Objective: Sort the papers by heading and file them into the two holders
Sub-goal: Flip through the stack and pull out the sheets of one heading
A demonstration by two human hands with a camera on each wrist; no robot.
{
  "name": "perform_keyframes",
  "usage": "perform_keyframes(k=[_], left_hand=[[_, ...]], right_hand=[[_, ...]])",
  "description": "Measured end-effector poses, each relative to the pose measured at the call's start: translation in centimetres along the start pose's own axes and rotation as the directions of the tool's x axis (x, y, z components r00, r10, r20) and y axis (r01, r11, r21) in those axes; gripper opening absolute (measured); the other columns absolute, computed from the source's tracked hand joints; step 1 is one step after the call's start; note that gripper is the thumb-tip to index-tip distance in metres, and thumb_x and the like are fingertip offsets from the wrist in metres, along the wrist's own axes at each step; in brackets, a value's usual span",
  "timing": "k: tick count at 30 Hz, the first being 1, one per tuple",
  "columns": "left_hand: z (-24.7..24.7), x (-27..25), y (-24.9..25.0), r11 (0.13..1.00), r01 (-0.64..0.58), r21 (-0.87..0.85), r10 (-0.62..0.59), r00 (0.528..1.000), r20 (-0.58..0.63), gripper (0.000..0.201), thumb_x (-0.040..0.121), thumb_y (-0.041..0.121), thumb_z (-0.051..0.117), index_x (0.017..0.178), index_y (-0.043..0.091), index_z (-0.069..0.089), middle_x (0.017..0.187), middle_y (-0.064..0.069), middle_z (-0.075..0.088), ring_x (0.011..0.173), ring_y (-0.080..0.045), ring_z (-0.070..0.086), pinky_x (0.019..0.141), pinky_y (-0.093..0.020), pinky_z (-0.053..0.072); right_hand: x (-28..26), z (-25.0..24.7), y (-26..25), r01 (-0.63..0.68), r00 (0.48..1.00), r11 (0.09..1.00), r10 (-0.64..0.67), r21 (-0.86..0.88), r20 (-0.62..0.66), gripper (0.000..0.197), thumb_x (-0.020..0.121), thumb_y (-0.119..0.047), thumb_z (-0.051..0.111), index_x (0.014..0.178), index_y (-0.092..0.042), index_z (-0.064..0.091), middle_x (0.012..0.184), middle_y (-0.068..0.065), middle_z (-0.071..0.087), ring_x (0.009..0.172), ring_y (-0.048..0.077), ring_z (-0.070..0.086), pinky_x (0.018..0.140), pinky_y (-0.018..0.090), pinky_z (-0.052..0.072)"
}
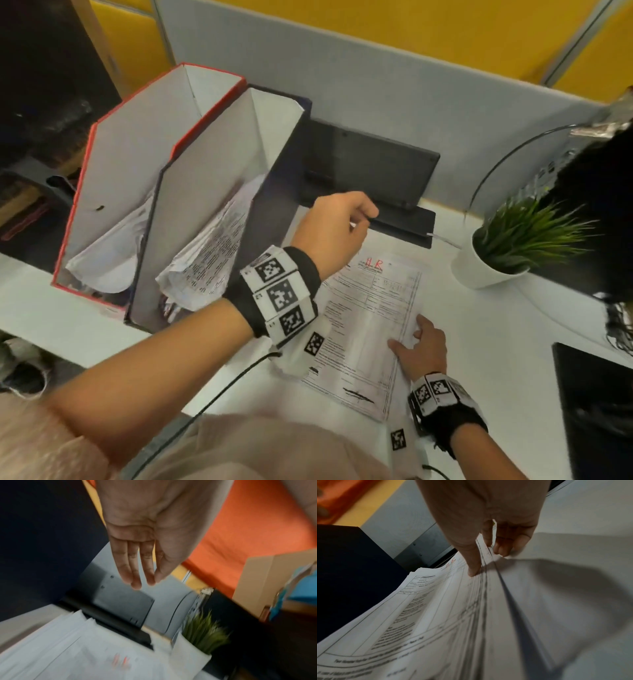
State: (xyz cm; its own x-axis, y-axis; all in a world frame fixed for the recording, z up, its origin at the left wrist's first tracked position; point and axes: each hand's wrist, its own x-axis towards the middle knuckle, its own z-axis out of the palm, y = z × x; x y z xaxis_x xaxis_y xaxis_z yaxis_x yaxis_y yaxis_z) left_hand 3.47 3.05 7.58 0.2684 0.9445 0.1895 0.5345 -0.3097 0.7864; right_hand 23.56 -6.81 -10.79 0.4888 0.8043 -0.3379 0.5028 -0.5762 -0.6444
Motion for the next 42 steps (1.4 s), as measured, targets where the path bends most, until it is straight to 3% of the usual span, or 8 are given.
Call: perform_keyframes(k=[10, 19, 25, 30, 33, 36, 39, 42], left_hand=[[6.5, -2.9, -10.2, 0.843, 0.289, 0.455, -0.419, 0.882, 0.215, 0.03, 0.092, 0.017, 0.053, 0.12, 0.007, 0.053, 0.117, -0.013, 0.059, 0.1, -0.029, 0.06, 0.077, -0.031, 0.047], [6.5, -3.1, -13.3, 0.77, 0.583, 0.261, -0.624, 0.772, 0.118, 0.04, 0.07, 0.037, 0.078, 0.053, 0.012, 0.052, 0.053, -0.003, 0.058, 0.046, -0.015, 0.055, 0.045, -0.019, 0.043], [6.8, -3.2, -12.6, 0.827, 0.447, 0.34, -0.504, 0.858, 0.098, 0.042, 0.082, 0.023, 0.069, 0.049, 0.014, 0.045, 0.051, 0.0, 0.047, 0.047, -0.015, 0.047, 0.05, -0.024, 0.044], [6.2, -4.3, -10.6, 0.855, 0.214, 0.472, -0.294, 0.95, 0.101, 0.03, 0.095, 0.03, 0.05, 0.088, 0.009, 0.069, 0.072, -0.002, 0.059, 0.063, -0.021, 0.058, 0.055, -0.028, 0.047], [5.8, -4.9, -10.8, 0.955, 0.088, 0.282, -0.111, 0.992, 0.067, 0.026, 0.094, 0.014, 0.051, 0.115, 0.013, 0.066, 0.098, -0.006, 0.064, 0.083, -0.021, 0.06, 0.073, -0.033, 0.052], [5.8, -5.1, -11.3, 0.982, 0.189, -0.012, -0.188, 0.981, 0.054, 0.021, 0.092, 0.005, 0.051, 0.101, 0.013, 0.068, 0.09, 0.004, 0.066, 0.078, -0.009, 0.058, 0.07, -0.016, 0.046], [6.0, -4.9, -11.7, 0.917, 0.337, -0.213, -0.314, 0.94, 0.133, 0.017, 0.093, 0.001, 0.046, 0.085, 0.007, 0.059, 0.084, -0.006, 0.063, 0.076, -0.017, 0.055, 0.069, -0.024, 0.047], [5.7, -4.8, -11.8, 0.853, 0.395, -0.342, -0.352, 0.918, 0.183, 0.024, 0.09, -0.008, 0.045, 0.075, 0.009, 0.054, 0.077, -0.002, 0.057, 0.068, -0.011, 0.052, 0.059, -0.014, 0.045]], right_hand=[[-0.1, -0.1, 0.4, 0.003, 1.0, 1.0, -0.002, -0.026, 0.031, 0.081, 0.074, -0.022, 0.075, 0.142, -0.019, 0.032, 0.126, 0.011, 0.042, 0.119, 0.025, 0.047, 0.104, 0.041, 0.041], [0.1, -0.7, -0.3, 0.005, 0.996, 0.999, 0.0, -0.047, 0.089, 0.078, 0.082, -0.02, 0.069, 0.146, -0.019, 0.025, 0.129, 0.011, 0.041, 0.12, 0.023, 0.046, 0.105, 0.033, 0.037], [-0.2, -0.2, -1.5, 0.12, 0.991, 0.991, -0.116, -0.066, 0.061, 0.073, 0.079, 0.0, 0.065, 0.142, -0.018, 0.031, 0.126, 0.011, 0.037, 0.115, 0.023, 0.044, 0.105, 0.035, 0.039], [0.0, 0.0, -1.8, 0.077, 0.992, 0.985, -0.091, 0.156, 0.091, 0.065, 0.081, 0.007, 0.057, 0.138, -0.015, 0.035, 0.101, 0.005, 0.043, 0.068, 0.006, 0.043, 0.062, 0.003, 0.043], [-0.3, -0.6, -2.0, 0.039, 0.997, 0.969, -0.055, 0.244, 0.055, 0.08, 0.075, -0.002, 0.071, 0.14, -0.02, 0.028, 0.103, 0.009, 0.048, 0.075, 0.015, 0.052, 0.071, 0.017, 0.048], [-0.2, -1.3, -2.6, -0.028, 0.997, 0.937, 0.002, 0.349, 0.073, 0.093, 0.073, -0.005, 0.075, 0.145, -0.027, 0.02, 0.115, 0.011, 0.046, 0.082, 0.022, 0.06, 0.073, 0.025, 0.05], [-0.1, -1.7, -2.8, -0.082, 0.997, 0.89, 0.067, 0.448, 0.05, 0.088, 0.07, -0.001, 0.077, 0.139, -0.029, 0.029, 0.118, 0.011, 0.044, 0.075, 0.013, 0.058, 0.061, 0.02, 0.047], [-0.1, -1.8, -2.5, -0.087, 0.993, 0.856, 0.116, 0.51, -0.026, 0.083, 0.068, 0.001, 0.077, 0.135, -0.024, 0.034, 0.109, 0.006, 0.05, 0.091, 0.018, 0.055, 0.073, 0.026, 0.047]])
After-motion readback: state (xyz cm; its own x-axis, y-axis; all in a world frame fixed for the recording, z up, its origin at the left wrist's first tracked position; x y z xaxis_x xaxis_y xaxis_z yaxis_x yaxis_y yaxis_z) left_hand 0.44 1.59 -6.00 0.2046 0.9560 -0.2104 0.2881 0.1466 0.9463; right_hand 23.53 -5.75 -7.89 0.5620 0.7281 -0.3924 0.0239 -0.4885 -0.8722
